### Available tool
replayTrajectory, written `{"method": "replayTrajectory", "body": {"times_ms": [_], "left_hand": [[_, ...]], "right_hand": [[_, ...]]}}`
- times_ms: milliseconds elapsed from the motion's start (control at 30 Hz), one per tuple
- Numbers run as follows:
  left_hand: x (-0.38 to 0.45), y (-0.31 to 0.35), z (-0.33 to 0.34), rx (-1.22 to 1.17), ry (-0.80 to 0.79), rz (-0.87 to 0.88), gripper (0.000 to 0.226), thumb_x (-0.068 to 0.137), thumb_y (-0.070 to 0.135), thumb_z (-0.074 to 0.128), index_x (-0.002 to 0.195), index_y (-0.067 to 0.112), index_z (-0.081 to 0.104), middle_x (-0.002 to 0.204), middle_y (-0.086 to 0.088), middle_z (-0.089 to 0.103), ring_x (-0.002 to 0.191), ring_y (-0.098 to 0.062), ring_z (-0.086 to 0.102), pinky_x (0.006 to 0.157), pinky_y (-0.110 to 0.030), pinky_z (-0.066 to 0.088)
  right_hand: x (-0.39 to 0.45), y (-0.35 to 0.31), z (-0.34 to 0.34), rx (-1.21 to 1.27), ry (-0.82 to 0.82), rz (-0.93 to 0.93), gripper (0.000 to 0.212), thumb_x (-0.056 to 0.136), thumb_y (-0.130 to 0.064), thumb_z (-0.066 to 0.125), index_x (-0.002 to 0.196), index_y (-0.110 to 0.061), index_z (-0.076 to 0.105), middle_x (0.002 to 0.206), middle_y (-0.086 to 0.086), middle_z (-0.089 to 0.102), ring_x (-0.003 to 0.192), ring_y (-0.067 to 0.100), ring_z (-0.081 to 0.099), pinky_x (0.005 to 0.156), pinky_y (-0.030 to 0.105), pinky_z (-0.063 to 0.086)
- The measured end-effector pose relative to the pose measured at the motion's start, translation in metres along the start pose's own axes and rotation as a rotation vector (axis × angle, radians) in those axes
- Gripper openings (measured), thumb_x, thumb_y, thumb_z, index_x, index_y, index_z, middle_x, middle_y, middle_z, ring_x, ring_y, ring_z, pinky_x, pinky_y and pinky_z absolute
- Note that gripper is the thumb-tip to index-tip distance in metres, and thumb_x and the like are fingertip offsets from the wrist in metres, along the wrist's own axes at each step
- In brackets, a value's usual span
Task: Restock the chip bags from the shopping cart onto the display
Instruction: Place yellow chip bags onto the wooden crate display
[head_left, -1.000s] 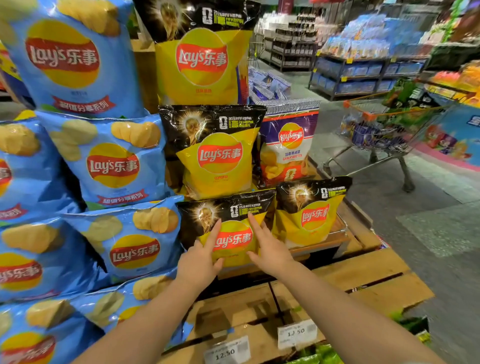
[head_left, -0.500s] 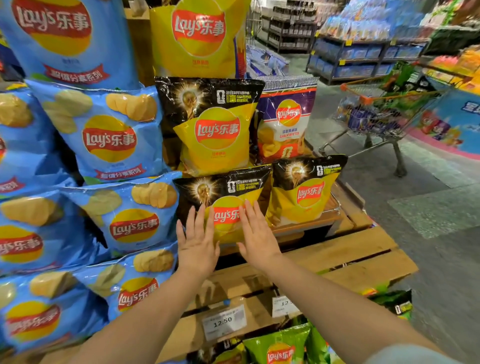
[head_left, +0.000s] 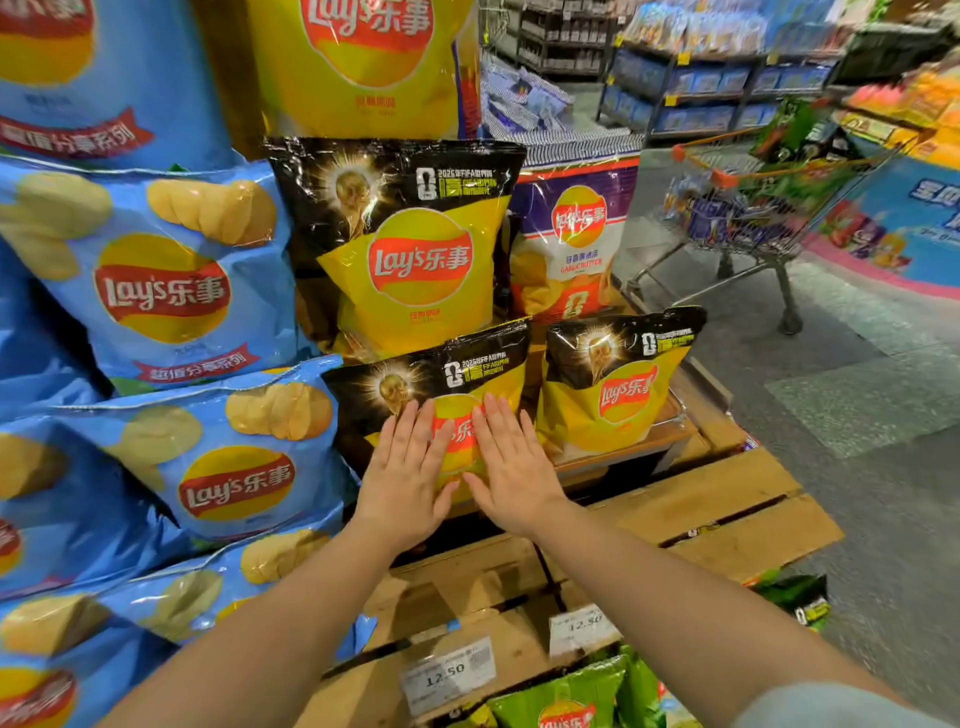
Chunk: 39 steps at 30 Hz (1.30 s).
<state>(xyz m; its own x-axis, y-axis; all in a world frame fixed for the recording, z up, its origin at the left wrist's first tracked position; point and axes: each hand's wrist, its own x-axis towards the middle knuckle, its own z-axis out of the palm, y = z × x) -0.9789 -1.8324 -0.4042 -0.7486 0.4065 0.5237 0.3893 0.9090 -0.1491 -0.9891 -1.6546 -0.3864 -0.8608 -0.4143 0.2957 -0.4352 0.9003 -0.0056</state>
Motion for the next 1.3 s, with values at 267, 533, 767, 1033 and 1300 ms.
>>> {"method": "replayTrajectory", "body": {"times_ms": [267,533,767,1033,1300], "left_hand": [[0.002,-0.004,0.009,0.037,0.046,0.015,0.078,0.088,0.051,0.031,0.15,0.01,0.006,0.158,-0.016,0.0,0.146,-0.027,-0.01,0.118,-0.042,-0.004],[-0.019,0.01,0.01,0.22,0.012,0.23,0.091,0.078,0.023,0.043,0.148,-0.002,-0.009,0.157,-0.017,-0.015,0.145,-0.032,-0.011,0.118,-0.044,-0.009],[-0.008,-0.007,0.003,0.151,-0.147,0.156,0.094,0.083,0.051,0.041,0.15,0.004,-0.006,0.159,-0.013,-0.006,0.146,-0.029,-0.002,0.118,-0.043,0.0],[-0.01,0.015,-0.018,0.128,-0.165,0.114,0.106,0.059,0.024,0.078,0.144,0.001,0.019,0.151,-0.016,0.022,0.139,-0.031,0.022,0.118,-0.042,-0.002],[-0.024,0.014,-0.022,0.171,-0.185,0.095,0.114,0.064,0.023,0.074,0.148,0.002,0.0,0.158,-0.013,-0.009,0.145,-0.03,-0.003,0.118,-0.044,-0.01]], "right_hand": [[0.003,0.009,0.026,-0.036,0.139,-0.034,0.083,0.091,-0.052,0.028,0.149,-0.01,-0.014,0.157,0.009,-0.022,0.146,0.022,-0.015,0.115,0.045,0.004],[-0.003,0.004,0.028,-0.145,0.224,-0.135,0.078,0.091,-0.038,0.026,0.149,-0.004,-0.014,0.156,0.014,-0.023,0.145,0.026,-0.017,0.117,0.041,0.0],[0.006,0.011,0.022,-0.109,0.192,-0.169,0.078,0.093,-0.043,0.024,0.149,-0.007,-0.015,0.156,0.01,-0.025,0.146,0.026,-0.011,0.117,0.039,0.002],[-0.02,0.001,0.006,-0.118,0.099,-0.106,0.069,0.09,-0.037,0.025,0.148,-0.004,0.011,0.157,0.013,0.007,0.143,0.029,0.014,0.116,0.042,0.008],[-0.032,-0.012,-0.008,-0.074,-0.023,0.014,0.097,0.076,-0.041,0.071,0.146,-0.004,0.016,0.155,0.015,0.015,0.142,0.029,0.023,0.11,0.047,0.025]]}}
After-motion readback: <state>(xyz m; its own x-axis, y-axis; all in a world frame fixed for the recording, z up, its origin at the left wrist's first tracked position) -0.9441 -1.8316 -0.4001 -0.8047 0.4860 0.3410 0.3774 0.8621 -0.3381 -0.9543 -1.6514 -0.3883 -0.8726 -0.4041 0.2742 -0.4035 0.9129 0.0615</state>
